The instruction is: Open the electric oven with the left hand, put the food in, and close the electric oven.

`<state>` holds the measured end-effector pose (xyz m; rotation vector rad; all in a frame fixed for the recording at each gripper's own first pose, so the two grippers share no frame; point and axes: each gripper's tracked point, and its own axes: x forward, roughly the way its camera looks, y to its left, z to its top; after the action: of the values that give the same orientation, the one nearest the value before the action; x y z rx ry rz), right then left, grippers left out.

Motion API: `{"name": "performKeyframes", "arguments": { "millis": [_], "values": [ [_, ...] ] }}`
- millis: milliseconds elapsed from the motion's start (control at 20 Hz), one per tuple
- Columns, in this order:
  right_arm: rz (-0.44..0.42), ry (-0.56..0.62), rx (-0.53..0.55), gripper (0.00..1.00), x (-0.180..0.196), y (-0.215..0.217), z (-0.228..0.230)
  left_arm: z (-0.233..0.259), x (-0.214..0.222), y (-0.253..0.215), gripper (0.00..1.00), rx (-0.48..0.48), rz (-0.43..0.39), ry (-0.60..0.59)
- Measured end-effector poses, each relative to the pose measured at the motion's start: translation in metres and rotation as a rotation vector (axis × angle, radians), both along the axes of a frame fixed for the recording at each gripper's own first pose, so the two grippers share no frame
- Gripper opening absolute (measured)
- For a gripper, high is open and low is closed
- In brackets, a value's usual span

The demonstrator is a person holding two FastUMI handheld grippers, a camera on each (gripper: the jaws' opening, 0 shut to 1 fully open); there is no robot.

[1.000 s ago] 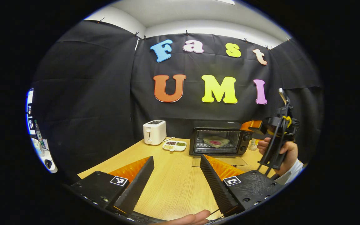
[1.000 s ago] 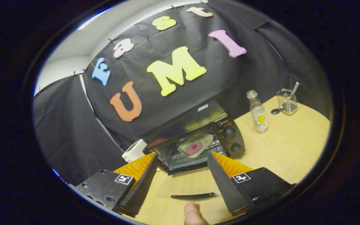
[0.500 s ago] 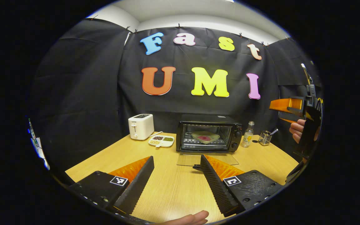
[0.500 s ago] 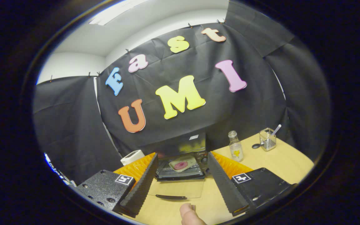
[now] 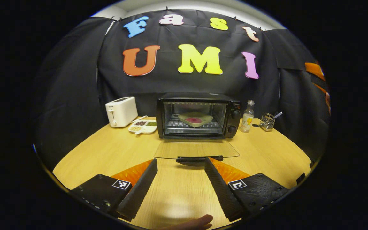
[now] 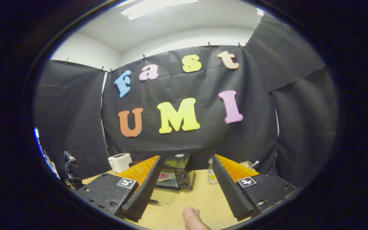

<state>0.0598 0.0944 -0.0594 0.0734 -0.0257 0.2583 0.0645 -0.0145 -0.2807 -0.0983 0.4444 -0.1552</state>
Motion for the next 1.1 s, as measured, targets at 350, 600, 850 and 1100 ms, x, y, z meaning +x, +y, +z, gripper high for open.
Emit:
{"name": "performKeyframes", "arguments": {
  "millis": [350, 600, 850, 1100],
  "values": [
    [0.002, -0.042, -0.033, 0.95, -0.016, -0.018, 0.002, -0.055, 0.033, -0.046, 0.95, -0.008, -0.073, 0.125],
    [-0.038, -0.042, -0.008, 0.95, -0.006, -0.04, -0.004, -0.077, 0.043, -0.056, 0.95, 0.005, -0.093, 0.181],
    [-0.035, -0.017, -0.015, 1.0, -0.001, -0.043, -0.017, -0.083, 0.053, -0.063, 0.95, 0.03, -0.103, 0.2],
    [-0.051, -0.006, -0.009, 0.95, 0.003, -0.056, -0.021, -0.088, 0.058, -0.059, 0.96, 0.058, -0.091, 0.229]
  ]
}}
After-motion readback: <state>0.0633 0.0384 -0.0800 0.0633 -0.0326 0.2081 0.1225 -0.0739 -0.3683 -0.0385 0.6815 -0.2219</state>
